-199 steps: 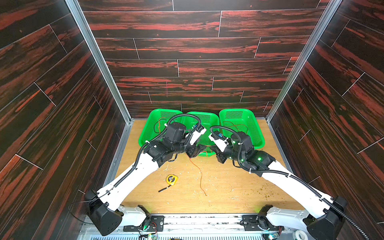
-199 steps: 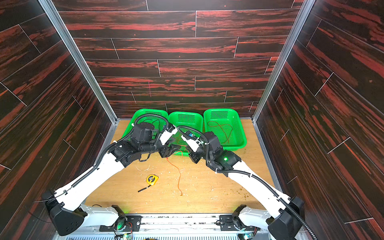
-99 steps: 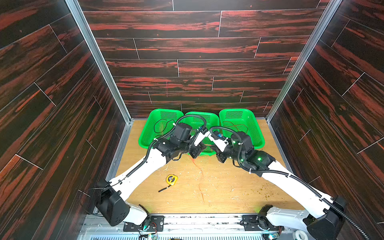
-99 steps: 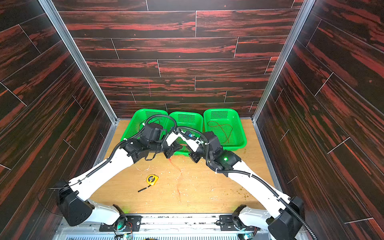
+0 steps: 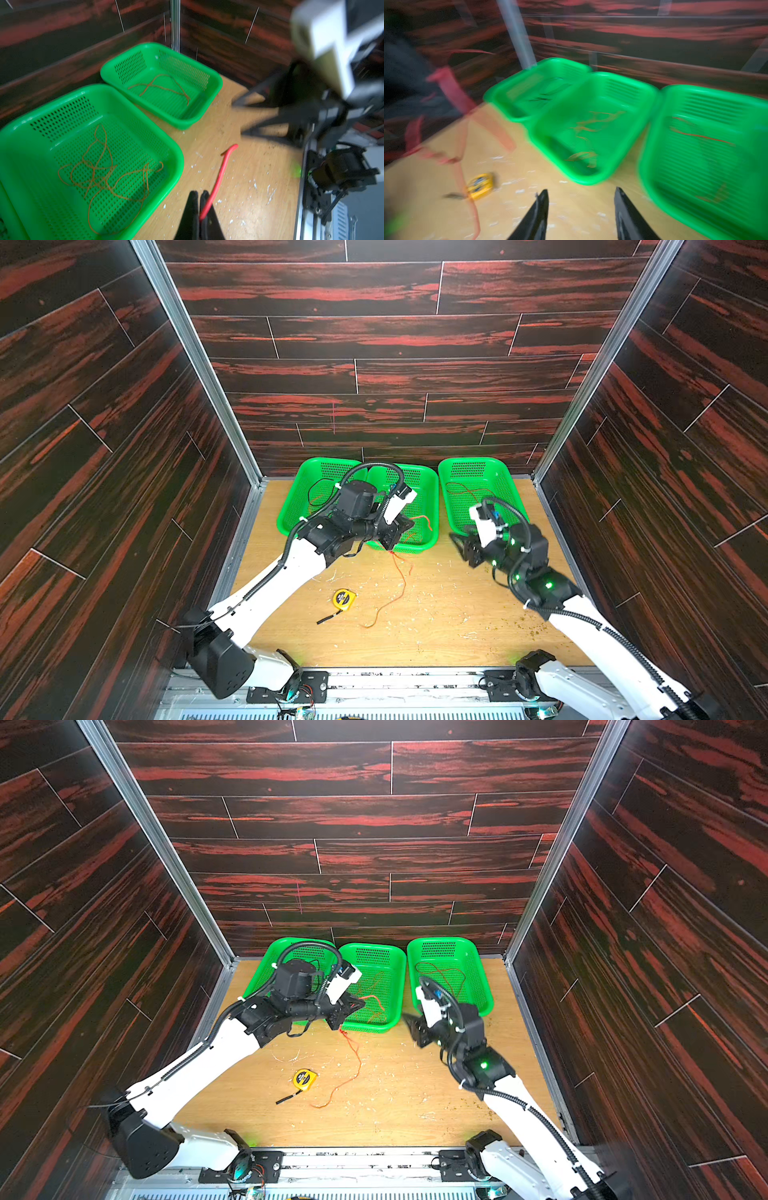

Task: Untangle the cables

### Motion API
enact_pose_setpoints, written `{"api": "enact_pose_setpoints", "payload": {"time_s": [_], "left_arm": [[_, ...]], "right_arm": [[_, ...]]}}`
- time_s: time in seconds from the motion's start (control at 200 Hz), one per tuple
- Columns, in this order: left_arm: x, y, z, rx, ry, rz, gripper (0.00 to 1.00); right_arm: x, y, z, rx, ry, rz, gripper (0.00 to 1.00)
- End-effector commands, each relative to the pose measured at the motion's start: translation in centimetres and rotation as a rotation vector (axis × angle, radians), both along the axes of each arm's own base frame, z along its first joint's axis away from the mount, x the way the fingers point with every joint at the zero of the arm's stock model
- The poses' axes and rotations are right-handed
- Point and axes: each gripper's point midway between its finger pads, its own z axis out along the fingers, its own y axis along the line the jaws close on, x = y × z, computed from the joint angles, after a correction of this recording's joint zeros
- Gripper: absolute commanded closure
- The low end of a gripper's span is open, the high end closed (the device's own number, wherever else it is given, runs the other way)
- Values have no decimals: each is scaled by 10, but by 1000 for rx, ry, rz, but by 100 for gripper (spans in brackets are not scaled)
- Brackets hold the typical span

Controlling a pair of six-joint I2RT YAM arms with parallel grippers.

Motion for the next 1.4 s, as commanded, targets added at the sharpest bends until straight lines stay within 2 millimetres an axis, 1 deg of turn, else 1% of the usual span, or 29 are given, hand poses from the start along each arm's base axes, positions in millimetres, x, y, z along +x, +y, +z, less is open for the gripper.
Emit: {"api": "enact_pose_setpoints", "payload": {"time_s": [0.0, 0.06, 0.115, 0.125, 0.17, 0.22, 0.376, 0.401, 0.431, 0.451, 0.581, 0.706, 0.842, 0.912, 0.982, 1.022, 1.192, 1.298, 1.398], "left_arm": [[-7, 1, 31, -95, -38, -7, 100], [-6, 0, 35, -116, -38, 0, 100], [-4, -1, 38, -134, -37, 7, 100], [-4, -1, 38, -137, -36, 9, 100], [-1, -2, 39, -145, -35, 19, 100], [1, -2, 38, -150, -27, 30, 100], [4, -4, 37, -174, -19, 46, 100], [4, -4, 38, -178, -19, 46, 100], [3, -5, 37, -179, -16, 45, 100], [3, -6, 37, -182, -16, 45, 100], [3, -7, 35, -183, -13, 49, 100], [4, -7, 34, -187, -12, 52, 100], [5, -8, 33, -185, -7, 53, 100], [5, -9, 32, -184, -5, 50, 100], [5, -9, 33, -185, -5, 47, 100], [5, -9, 33, -185, -5, 46, 100], [2, -8, 31, -176, 0, 38, 100], [0, -7, 31, -176, -2, 36, 100], [-4, -5, 35, -182, -14, 32, 100]], "right_arm": [[-44, 38, 17, 223, -44, 313, 49], [-59, 53, 22, 271, -106, 387, 48], [-68, 70, 22, 255, -157, 425, 48], [-71, 76, 22, 245, -165, 438, 47], [-72, 91, 22, 212, -185, 454, 47], [-72, 102, 23, 205, -200, 465, 47], [-61, 113, 35, 286, -265, 439, 45], [-55, 113, 35, 286, -271, 411, 45], [-52, 116, 34, 281, -270, 402, 45], [-52, 116, 40, 296, -298, 399, 45], [-45, 124, 50, 307, -332, 391, 45], [-44, 129, 56, 333, -345, 401, 46], [-45, 131, 63, 384, -336, 412, 53], [-43, 131, 64, 397, -324, 407, 61], [-41, 129, 63, 410, -323, 386, 75], [-39, 126, 63, 422, -318, 365, 80], [-43, 119, 68, 467, -323, 355, 92], [-39, 113, 68, 489, -310, 315, 100], [-27, 106, 63, 485, -280, 230, 100]]}}
